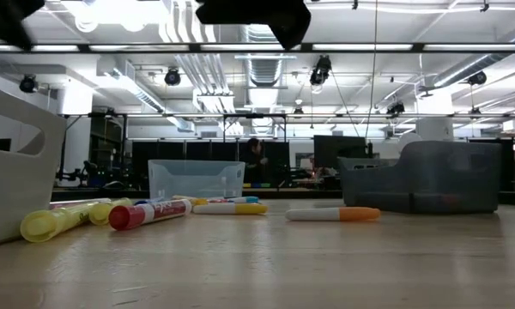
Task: Pick & Place Markers
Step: Put the red marker pen into the gray bin
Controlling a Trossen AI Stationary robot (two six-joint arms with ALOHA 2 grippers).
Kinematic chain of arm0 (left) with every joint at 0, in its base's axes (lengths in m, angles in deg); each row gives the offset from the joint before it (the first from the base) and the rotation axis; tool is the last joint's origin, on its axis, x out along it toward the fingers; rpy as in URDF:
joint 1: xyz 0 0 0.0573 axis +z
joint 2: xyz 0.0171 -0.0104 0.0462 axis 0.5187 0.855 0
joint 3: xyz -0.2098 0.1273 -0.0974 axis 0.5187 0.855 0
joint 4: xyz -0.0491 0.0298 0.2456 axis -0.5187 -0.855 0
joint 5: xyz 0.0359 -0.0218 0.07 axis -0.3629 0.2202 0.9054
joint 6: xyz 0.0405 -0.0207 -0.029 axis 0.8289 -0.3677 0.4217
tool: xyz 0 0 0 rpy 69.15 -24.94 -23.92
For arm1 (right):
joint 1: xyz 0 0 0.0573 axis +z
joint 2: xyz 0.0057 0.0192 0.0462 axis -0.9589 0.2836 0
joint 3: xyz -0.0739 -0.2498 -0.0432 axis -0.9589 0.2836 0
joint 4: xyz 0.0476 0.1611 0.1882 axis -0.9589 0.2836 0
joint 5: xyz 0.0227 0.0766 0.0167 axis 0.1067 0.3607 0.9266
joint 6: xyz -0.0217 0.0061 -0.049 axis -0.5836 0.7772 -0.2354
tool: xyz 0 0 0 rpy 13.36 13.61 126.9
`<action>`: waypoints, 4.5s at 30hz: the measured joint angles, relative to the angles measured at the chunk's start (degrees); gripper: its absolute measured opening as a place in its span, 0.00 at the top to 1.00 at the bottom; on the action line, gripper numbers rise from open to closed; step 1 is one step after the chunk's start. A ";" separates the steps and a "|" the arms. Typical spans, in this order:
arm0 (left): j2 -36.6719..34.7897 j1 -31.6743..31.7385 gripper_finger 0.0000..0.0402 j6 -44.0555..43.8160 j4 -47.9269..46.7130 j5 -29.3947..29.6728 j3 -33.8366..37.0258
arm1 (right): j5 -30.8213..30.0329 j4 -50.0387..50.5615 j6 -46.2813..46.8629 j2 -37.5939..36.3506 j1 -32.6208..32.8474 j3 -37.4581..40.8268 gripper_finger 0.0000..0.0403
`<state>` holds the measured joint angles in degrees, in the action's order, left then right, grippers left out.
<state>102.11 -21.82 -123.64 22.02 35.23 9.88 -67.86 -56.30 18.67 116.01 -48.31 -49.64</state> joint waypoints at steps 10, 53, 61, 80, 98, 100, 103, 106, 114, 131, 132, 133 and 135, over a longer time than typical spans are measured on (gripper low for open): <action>0.00 0.19 0.69 0.34 1.75 19.26 0.00 | -0.02 0.56 -1.89 0.01 -0.15 0.31 0.80; 0.00 0.40 0.69 36.13 69.69 5.09 13.27 | 20.82 -3.63 -34.34 0.03 -17.38 8.41 0.52; 0.00 0.40 0.69 36.04 70.01 5.09 13.29 | 21.74 -3.02 -40.23 0.03 -17.73 8.17 0.52; 0.00 0.18 0.69 34.46 69.82 2.67 13.40 | 22.48 12.37 -44.09 13.49 -18.75 -11.34 0.52; 0.00 -0.03 0.69 32.91 69.69 -0.85 13.44 | 22.57 30.21 -45.98 29.77 -19.50 -30.42 0.52; 0.00 -0.03 0.69 32.91 69.70 -0.82 13.44 | 22.48 30.69 -45.54 29.95 -19.53 -30.37 0.52; 0.00 -0.03 0.69 33.09 69.69 -0.82 13.44 | 22.44 31.85 -43.16 29.66 -19.52 -30.29 0.54; 0.00 -0.01 0.69 33.09 69.68 -0.81 13.44 | 22.90 34.65 -41.11 29.49 -19.50 -30.66 0.59; 0.00 -0.01 0.69 33.15 69.69 -0.79 13.44 | 23.10 41.57 -34.86 29.28 -19.21 -30.99 0.82; 0.01 0.12 0.69 33.76 69.20 -0.61 15.23 | 22.85 55.04 -24.18 19.46 -18.11 -30.30 0.86; 0.00 0.12 0.69 33.89 69.23 -0.61 15.23 | 22.81 55.41 -23.14 18.65 -18.02 -30.16 0.86; 0.01 0.14 0.69 33.96 69.16 -0.47 15.23 | 22.68 55.60 -22.30 17.76 -17.90 -30.03 0.86; 0.02 0.19 0.69 34.01 69.19 -0.42 15.27 | 22.51 55.75 -20.55 15.86 -17.49 -29.77 0.86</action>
<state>102.13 -21.63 -89.63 91.22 34.81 25.15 -45.35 -0.56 -1.87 131.87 -65.80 -79.41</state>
